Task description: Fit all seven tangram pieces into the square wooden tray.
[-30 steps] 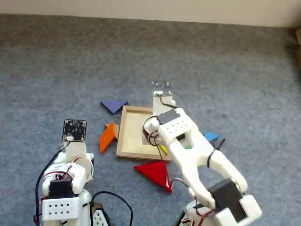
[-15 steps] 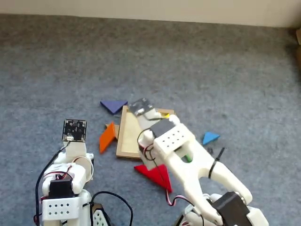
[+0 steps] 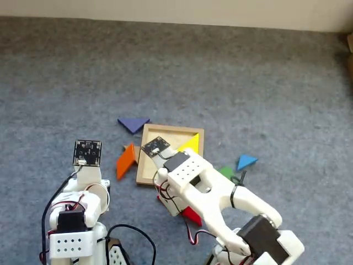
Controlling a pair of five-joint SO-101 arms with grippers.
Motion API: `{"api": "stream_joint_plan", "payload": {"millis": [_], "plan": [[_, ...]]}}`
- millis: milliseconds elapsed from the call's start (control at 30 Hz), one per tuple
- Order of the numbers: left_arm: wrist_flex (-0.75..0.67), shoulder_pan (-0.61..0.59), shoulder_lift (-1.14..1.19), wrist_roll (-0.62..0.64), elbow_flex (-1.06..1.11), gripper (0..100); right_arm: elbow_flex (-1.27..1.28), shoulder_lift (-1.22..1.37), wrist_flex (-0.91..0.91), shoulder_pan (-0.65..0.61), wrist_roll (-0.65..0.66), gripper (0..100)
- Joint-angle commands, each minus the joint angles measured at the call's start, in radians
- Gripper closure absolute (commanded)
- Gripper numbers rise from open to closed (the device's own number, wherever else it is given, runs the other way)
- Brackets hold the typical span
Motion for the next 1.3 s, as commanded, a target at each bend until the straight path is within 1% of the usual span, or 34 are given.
{"api": "stream_joint_plan", "payload": {"millis": [0,333,767,833,933,1167,1267], "plan": [[0.003,0.005,-0.01,0.003,0.027,100,-0.018,0.11,-0.05,-0.021,0.008,68.0],[0.003,0.005,-0.01,0.003,0.027,100,-0.039,0.139,-0.058,-0.104,0.003,68.0],[0.003,0.005,-0.01,0.003,0.027,100,-0.061,0.137,-0.056,-0.105,0.0,68.0],[0.003,0.005,-0.01,0.003,0.027,100,-0.085,0.137,-0.019,-0.105,-0.002,67.9],[0.003,0.005,-0.01,0.003,0.027,100,-0.142,0.137,0.035,-0.105,-0.055,67.8],[0.003,0.005,-0.01,0.003,0.027,100,-0.163,0.128,0.048,-0.107,-0.061,67.8],[0.003,0.005,-0.01,0.003,0.027,100,-0.163,0.073,0.047,-0.137,-0.061,67.8]]}}
